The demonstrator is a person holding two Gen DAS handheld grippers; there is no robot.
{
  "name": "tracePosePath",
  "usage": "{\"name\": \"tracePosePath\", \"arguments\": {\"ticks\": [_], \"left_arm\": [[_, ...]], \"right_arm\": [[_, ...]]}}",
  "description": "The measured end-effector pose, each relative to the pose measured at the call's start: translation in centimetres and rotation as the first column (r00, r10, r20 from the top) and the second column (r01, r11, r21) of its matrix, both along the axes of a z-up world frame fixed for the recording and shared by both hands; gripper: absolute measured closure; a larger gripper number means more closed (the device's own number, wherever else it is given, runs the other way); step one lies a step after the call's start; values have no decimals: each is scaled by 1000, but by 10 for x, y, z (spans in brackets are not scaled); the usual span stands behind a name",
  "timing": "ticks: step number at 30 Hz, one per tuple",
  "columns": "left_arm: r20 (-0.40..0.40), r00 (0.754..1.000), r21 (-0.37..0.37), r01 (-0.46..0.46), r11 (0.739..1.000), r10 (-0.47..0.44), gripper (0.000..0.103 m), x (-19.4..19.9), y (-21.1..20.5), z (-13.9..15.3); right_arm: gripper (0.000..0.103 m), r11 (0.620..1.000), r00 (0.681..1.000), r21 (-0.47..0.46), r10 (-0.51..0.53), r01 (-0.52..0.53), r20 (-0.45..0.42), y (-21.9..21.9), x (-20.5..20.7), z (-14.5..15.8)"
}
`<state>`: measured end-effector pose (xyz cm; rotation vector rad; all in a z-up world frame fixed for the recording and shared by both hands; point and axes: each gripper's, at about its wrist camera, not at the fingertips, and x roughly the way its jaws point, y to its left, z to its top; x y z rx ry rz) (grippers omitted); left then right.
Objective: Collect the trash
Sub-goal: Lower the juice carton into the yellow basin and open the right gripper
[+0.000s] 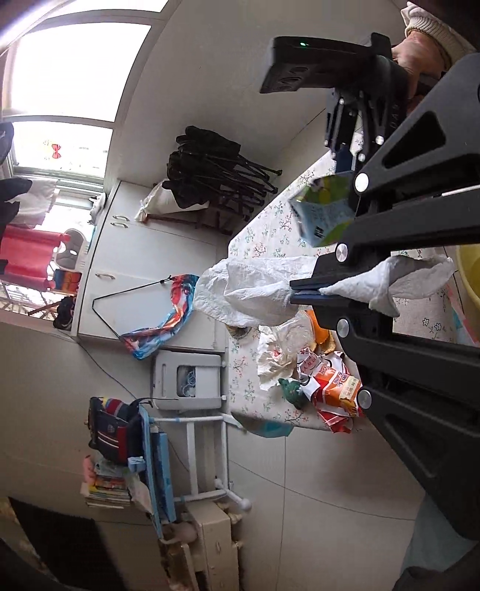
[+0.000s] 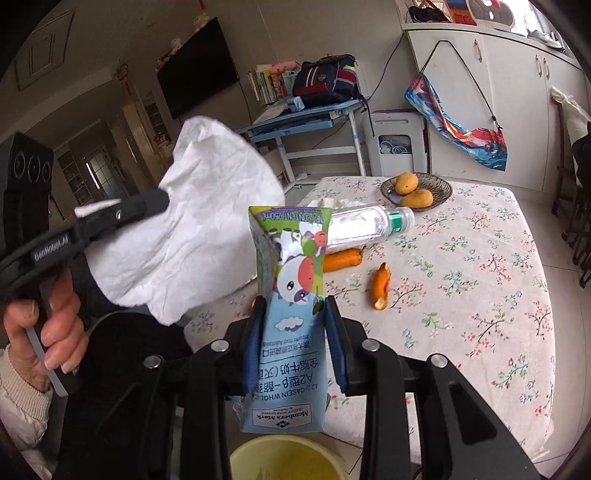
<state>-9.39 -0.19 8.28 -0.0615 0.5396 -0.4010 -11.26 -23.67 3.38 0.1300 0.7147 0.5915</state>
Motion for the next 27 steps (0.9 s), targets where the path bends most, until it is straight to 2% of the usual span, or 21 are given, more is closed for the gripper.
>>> {"name": "tracePosePath", "arguments": {"ticks": [6, 10, 16, 18, 20, 23, 27], "left_arm": [[42, 999, 7, 14, 1000, -14, 100, -30, -5, 21], [48, 999, 13, 20, 1000, -21, 100, -45, -8, 26], [51, 998, 21, 24, 999, -25, 100, -62, -7, 28], [47, 999, 18, 22, 1000, -23, 100, -66, -5, 28], [42, 999, 16, 19, 1000, -20, 100, -70, -3, 27], [37, 999, 20, 13, 1000, -14, 100, -75, 0, 26], [33, 999, 24, 2, 1000, -2, 100, -83, 7, 25]], "right_arm": [[71, 990, 987, -64, 120, -127, -109, 22, -43, -29], [71, 967, 952, -113, 198, -229, -235, 42, -66, -66], [71, 886, 883, -263, 266, -382, -385, 82, -89, -121], [70, 862, 858, -283, 278, -421, -432, 89, -93, -134], [64, 837, 844, -313, 280, -448, -458, 94, -98, -145], [53, 831, 846, -333, 268, -445, -462, 94, -102, -146], [36, 873, 914, -364, 191, -325, -358, 76, -101, -118]]}}
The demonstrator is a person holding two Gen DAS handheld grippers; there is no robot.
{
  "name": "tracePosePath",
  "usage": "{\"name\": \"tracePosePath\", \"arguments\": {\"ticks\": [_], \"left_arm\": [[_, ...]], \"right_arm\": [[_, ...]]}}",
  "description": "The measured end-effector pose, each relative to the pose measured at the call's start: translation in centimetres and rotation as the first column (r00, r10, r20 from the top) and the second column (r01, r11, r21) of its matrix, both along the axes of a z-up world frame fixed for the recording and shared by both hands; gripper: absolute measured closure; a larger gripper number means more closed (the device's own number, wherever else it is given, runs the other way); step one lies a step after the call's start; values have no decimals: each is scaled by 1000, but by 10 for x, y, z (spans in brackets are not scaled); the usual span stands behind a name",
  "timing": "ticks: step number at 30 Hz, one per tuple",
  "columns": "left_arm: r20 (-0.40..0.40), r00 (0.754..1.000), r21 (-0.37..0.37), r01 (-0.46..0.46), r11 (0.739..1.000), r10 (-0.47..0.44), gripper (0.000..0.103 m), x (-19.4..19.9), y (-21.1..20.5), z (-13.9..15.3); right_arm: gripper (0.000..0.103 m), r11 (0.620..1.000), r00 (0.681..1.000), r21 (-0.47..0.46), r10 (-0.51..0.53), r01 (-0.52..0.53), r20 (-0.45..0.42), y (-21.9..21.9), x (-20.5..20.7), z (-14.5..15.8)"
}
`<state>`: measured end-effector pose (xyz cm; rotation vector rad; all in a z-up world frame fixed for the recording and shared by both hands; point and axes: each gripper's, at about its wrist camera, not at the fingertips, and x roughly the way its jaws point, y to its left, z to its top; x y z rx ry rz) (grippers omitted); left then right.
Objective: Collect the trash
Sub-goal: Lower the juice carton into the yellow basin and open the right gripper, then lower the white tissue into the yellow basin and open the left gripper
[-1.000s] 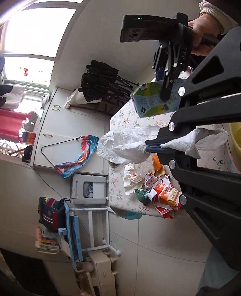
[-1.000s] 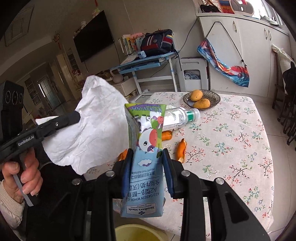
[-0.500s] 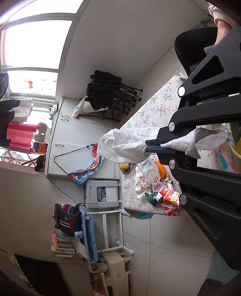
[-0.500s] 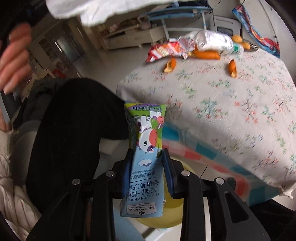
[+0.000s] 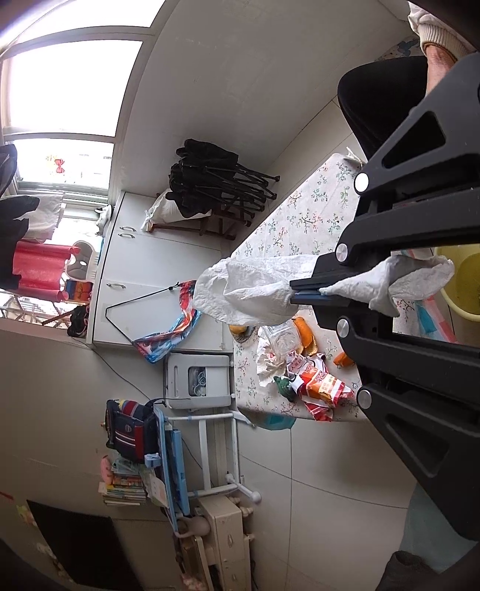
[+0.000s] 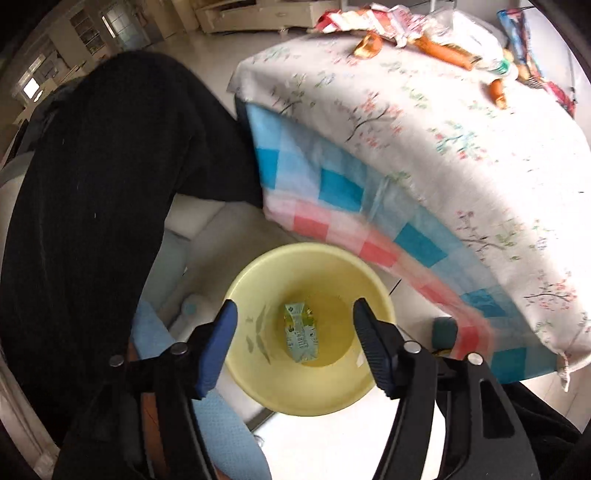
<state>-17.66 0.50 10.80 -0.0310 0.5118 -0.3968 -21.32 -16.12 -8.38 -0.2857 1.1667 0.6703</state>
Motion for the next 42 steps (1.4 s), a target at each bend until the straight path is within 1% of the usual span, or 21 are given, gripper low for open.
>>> {"name": "tracePosePath", "arguments": {"ticks": [2, 3, 5, 6, 8, 11, 13, 16, 18, 20, 22, 29, 35, 42], "left_arm": [[-11, 1000, 4, -5, 1000, 5, 100, -4, 3, -2], [-21, 1000, 6, -5, 1000, 5, 100, -5, 4, -5], [-50, 999, 6, -3, 1000, 3, 100, -7, 6, -10], [-70, 998, 2, 2, 1000, -2, 100, -9, 7, -15], [-114, 993, -2, 18, 1000, -18, 100, -12, 6, -25], [-198, 978, -13, 61, 998, -63, 100, -19, -1, -48], [-257, 962, -11, 98, 995, -97, 100, -24, -11, -65], [-349, 925, -2, 160, 987, -151, 100, -33, -32, -95], [-399, 901, 20, 194, 981, -170, 100, -37, -47, -114], [-443, 877, 26, 220, 975, -186, 100, -39, -60, -130], [-462, 865, 42, 242, 969, -196, 99, -43, -72, -142], [-483, 849, 89, 292, 952, -215, 99, -49, -97, -159], [-513, 834, 126, 308, 943, -204, 99, -51, -103, -174], [-532, 824, 165, 326, 931, -194, 99, -52, -108, -186]], "right_arm": [[31, 997, 993, 14, -82, 82, 79, -14, 1, 22], [29, 992, 984, 24, -127, 125, 123, -21, 1, 34], [21, 975, 951, 50, -221, 215, 216, -37, 2, 61], [19, 962, 924, 65, -273, 265, 268, -46, 2, 76], [11, 932, 861, 93, -360, 351, 359, -60, 1, 103], [9, 893, 768, 141, -440, 426, 466, -74, -4, 137], [9, 879, 726, 169, -465, 446, 506, -78, -9, 154], [8, 871, 687, 183, -475, 455, 550, -76, -11, 172], [8, 874, 677, 193, -470, 445, 566, -73, -12, 181], [8, 878, 678, 208, -467, 431, 567, -69, -11, 189], [8, 882, 680, 218, -462, 417, 569, -65, -11, 192], [8, 890, 682, 241, -452, 387, 575, -57, -16, 201], [8, 892, 681, 249, -450, 378, 578, -53, -18, 205], [8, 894, 685, 249, -445, 372, 576, -51, -19, 204]]}}
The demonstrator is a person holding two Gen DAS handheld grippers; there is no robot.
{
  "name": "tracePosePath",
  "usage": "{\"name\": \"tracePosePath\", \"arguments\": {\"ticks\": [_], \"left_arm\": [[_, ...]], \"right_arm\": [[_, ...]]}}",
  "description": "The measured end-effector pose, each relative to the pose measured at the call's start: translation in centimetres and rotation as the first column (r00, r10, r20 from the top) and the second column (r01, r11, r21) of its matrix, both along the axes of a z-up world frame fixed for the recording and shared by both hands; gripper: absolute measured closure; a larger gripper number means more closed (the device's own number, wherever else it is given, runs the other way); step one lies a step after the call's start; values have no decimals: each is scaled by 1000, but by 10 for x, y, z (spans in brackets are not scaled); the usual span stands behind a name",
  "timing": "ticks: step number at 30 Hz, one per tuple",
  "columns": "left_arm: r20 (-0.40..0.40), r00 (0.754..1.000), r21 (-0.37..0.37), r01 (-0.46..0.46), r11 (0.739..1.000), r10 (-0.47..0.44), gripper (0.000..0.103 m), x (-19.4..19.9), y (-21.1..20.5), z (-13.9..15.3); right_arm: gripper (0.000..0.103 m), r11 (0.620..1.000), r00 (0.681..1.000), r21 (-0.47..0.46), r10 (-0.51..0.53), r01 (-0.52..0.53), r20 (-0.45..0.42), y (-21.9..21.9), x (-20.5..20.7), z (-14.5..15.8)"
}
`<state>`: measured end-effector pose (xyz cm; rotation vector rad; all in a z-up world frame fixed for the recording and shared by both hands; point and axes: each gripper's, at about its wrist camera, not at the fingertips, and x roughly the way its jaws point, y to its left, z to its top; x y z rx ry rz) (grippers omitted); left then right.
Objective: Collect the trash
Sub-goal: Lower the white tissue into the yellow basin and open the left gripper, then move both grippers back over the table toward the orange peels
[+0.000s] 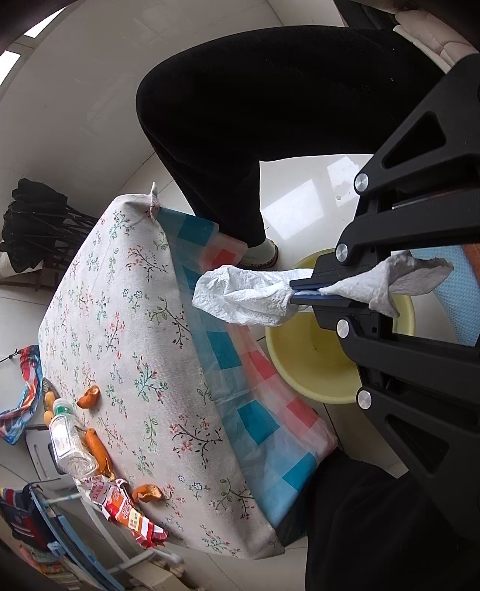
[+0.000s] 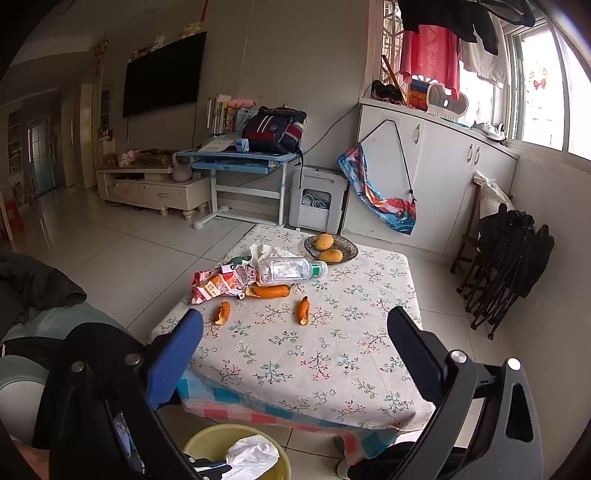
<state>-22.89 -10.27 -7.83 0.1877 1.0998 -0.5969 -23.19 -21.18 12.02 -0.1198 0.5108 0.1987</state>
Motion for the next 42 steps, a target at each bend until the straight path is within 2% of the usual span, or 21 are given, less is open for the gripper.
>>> {"name": "tracePosePath", "arguments": {"ticks": [9, 11, 16, 19, 42], "left_arm": [[-28, 999, 59, 20, 998, -18, 99, -2, -8, -17], [-33, 999, 69, 20, 997, -17, 96, -3, -9, -19], [-34, 999, 84, 13, 996, -11, 77, -3, -8, -21], [-33, 999, 88, 11, 996, -8, 73, -3, -8, -21], [-6, 1000, 63, -28, 998, 28, 70, 4, 1, -11]], "right_arm": [[8, 1000, 1000, 1, 2, -2, -5, 1, 0, -1], [8, 1000, 1000, 5, 4, -4, -7, 1, 1, -1], [8, 1000, 1000, 7, 6, -6, -9, 1, 1, -1], [8, 1000, 1000, 7, 6, -6, -9, 1, 1, -1], [8, 1000, 1000, 9, 11, -10, -21, 2, 1, -2]]}}
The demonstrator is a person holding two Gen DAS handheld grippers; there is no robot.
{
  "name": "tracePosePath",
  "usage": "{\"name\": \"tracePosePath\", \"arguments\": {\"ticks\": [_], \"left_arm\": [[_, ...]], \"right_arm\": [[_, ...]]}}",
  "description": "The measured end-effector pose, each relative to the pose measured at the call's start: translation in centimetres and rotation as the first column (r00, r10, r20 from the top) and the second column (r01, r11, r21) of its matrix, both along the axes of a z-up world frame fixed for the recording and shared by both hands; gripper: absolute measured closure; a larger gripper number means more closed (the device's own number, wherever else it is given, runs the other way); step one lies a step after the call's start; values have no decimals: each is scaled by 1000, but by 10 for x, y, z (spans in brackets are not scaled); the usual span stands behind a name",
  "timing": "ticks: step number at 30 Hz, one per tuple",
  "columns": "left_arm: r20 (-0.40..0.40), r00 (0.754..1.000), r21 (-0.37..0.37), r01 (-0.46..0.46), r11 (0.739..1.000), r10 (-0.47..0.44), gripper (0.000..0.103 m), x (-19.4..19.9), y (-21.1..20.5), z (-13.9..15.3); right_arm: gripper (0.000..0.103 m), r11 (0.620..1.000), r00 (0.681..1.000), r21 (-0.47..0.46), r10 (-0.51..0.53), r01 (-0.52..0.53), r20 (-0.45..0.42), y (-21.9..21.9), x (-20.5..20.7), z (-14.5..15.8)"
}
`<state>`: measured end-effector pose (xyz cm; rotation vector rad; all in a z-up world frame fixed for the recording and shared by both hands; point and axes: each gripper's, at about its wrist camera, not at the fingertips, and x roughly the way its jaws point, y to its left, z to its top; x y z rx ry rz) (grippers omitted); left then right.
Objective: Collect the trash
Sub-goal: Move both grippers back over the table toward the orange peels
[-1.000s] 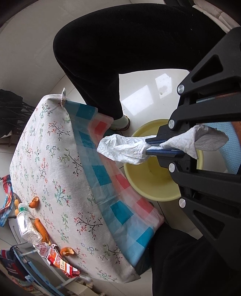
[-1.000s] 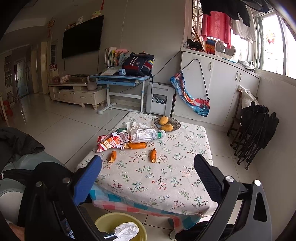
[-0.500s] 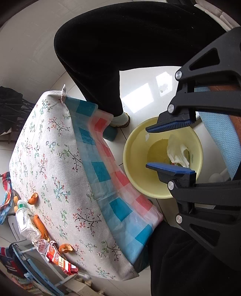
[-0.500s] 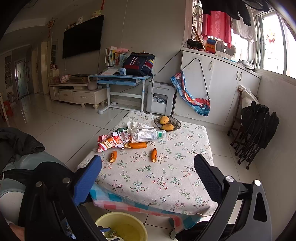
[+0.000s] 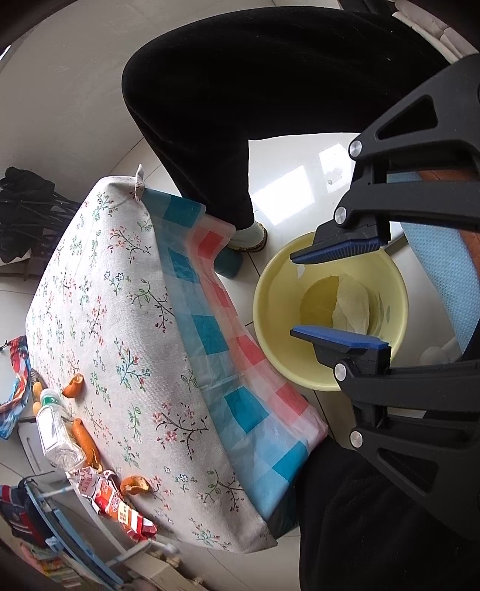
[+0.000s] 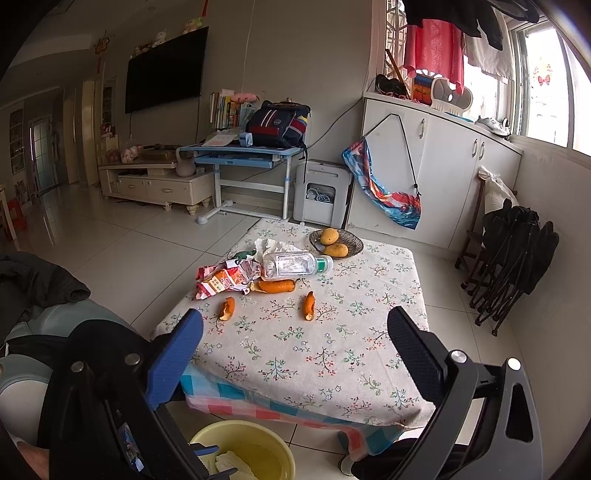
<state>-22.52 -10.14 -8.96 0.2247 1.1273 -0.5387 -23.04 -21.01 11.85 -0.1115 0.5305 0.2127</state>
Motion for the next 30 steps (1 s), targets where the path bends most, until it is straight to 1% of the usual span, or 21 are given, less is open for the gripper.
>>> {"name": "tracePosePath", "arguments": {"ticks": [14, 17, 20, 23, 25, 27, 30], "left_arm": [[39, 998, -23, -43, 999, 44, 68, 11, 17, 16], [72, 996, -10, -47, 999, 48, 68, 14, 22, 24], [124, 990, 5, -68, 998, 67, 68, 20, 32, 37], [184, 974, -7, -131, 991, 130, 68, 33, 54, 56], [222, 955, -30, -194, 981, 196, 66, 45, 74, 69], [245, 931, -60, -265, 962, 272, 64, 59, 97, 79], [257, 887, -108, -370, 923, 385, 62, 84, 127, 89]], "right_arm": [[8, 1000, 1000, 7, 8, -8, -22, -3, 4, -4], [8, 1000, 999, 16, 13, -13, -32, -4, 8, -5], [8, 999, 999, 35, 6, -5, -31, -9, 11, -6], [8, 998, 999, 66, -17, 18, -29, -19, 18, -9], [7, 996, 999, 87, -26, 30, -48, -26, 25, -13], [7, 994, 997, 102, -24, 31, -70, -28, 32, -19], [7, 993, 994, 115, -6, 19, -108, -25, 41, -32]]}}
